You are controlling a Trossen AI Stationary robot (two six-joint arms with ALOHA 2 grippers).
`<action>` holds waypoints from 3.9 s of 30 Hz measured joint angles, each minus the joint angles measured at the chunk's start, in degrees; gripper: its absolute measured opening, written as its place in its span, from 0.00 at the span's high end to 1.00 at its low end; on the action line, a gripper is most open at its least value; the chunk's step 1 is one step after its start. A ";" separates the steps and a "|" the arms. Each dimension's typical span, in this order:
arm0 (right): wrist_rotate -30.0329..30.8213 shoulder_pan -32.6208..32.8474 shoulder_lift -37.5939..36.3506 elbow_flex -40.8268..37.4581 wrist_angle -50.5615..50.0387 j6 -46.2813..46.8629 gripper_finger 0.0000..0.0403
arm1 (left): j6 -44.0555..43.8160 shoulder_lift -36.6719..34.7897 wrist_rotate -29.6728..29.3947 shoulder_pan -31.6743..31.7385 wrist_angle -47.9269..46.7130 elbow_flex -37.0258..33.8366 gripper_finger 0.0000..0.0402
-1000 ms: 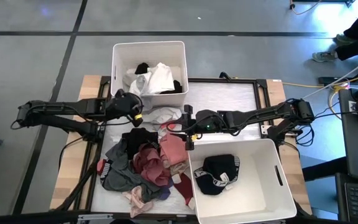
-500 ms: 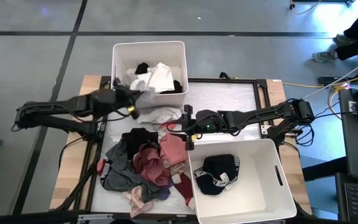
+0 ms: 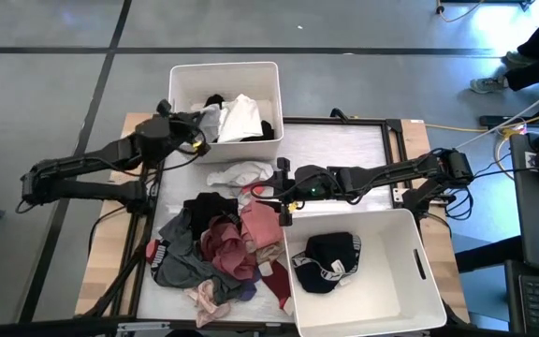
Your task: Sort clothes
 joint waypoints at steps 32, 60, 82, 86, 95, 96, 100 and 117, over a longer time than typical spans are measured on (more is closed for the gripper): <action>0.00 0.00 0.00 0.02 0.07 0.00 0.49 | -22.88 2.32 26.14 -1.51 -37.51 16.04 0.53; 0.02 0.00 0.00 0.06 0.20 0.07 0.49 | -32.25 22.99 8.28 -22.42 -7.13 -5.10 0.55; 0.00 0.00 0.00 0.02 0.28 0.17 0.49 | -36.41 44.45 10.05 -13.33 -4.54 -4.91 0.55; 0.00 0.00 0.00 0.02 0.28 0.17 0.49 | -34.65 45.09 10.17 -12.95 -3.34 -4.89 0.59; 0.02 0.00 0.00 0.02 0.11 0.22 0.49 | -30.28 45.21 10.17 -13.04 -2.36 -5.02 0.91; 0.02 0.00 0.00 0.02 0.11 0.22 0.49 | -29.90 45.23 9.38 -13.23 -2.48 -5.04 0.95; 0.00 0.00 0.00 0.02 0.04 0.22 0.49 | -29.21 44.94 5.02 -14.72 -3.28 -5.19 0.98; 0.00 0.00 0.00 0.02 0.09 0.15 0.49 | -23.81 19.47 -0.29 -25.03 -4.22 -5.09 0.99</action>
